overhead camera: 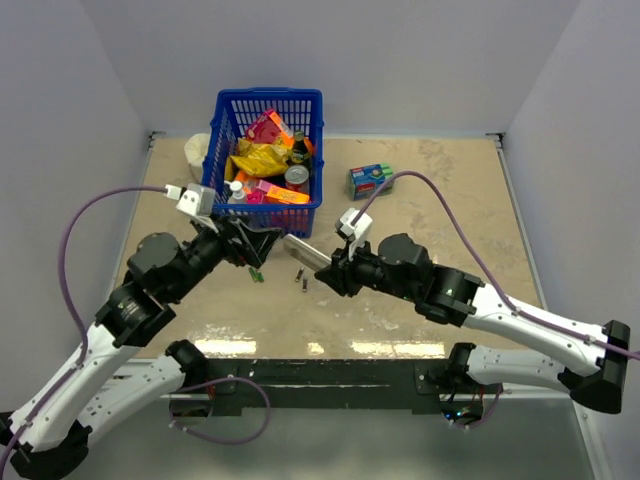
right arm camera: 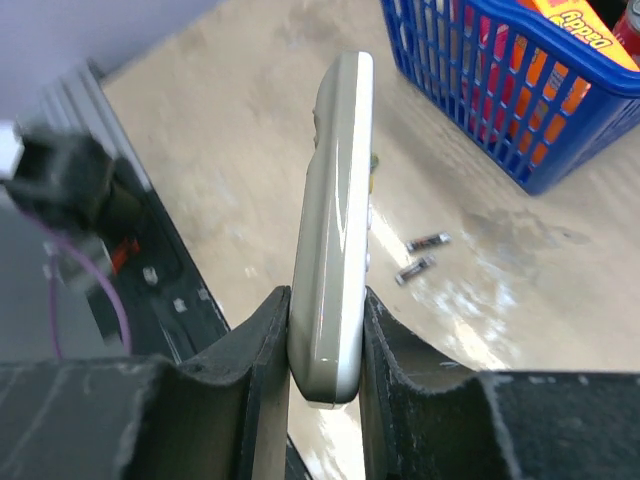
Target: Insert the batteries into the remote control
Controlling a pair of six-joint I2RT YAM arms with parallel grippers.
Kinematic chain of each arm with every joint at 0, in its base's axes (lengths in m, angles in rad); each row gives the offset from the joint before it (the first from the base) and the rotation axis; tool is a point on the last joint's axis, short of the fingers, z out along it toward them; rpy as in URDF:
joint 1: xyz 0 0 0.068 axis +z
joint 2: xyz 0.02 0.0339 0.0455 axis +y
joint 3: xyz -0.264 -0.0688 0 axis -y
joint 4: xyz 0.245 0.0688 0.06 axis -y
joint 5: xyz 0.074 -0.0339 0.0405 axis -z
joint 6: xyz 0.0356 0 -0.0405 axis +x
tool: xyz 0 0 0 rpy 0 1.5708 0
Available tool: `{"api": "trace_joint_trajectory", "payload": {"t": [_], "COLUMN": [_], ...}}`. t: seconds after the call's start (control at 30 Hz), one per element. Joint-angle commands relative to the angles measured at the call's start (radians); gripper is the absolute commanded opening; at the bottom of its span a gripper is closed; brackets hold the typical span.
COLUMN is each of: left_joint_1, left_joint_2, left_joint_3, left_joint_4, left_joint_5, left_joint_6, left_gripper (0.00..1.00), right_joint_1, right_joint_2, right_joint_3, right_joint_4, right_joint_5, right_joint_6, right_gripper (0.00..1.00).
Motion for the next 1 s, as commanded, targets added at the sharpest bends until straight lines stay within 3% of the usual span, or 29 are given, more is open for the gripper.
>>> {"api": "trace_joint_trajectory", "payload": {"t": [0.0,0.17,0.33,0.6,0.97], "left_joint_1": [0.000,0.000,0.000,0.000,0.000], "left_joint_2": [0.069,0.127,0.192,0.285,0.273], "left_joint_3": [0.165,0.228,0.256,0.313,0.262], "left_joint_4": [-0.123,-0.277,-0.312,-0.424,-0.438], "left_joint_5": [0.322,0.589,0.733,0.807,0.827], "left_joint_6": [0.616,0.869,0.966,1.035,1.009], "left_gripper": [0.91,0.92,0.92,0.85,0.73], "right_joint_1": [0.004,0.004,0.006,0.006,0.004], "right_joint_2": [-0.004,0.119,0.190,0.268,0.242], "right_joint_3": [0.209,0.478,0.630,0.736,0.747], "right_joint_4": [-0.293,-0.596,-0.750,-0.847,-0.813], "right_joint_5": [-0.127,-0.267,-0.325,-0.368,-0.382], "right_joint_6": [-0.323,-0.513,-0.613,-0.685,-0.728], "right_gripper": [0.00,0.00,0.00,0.00,0.00]}}
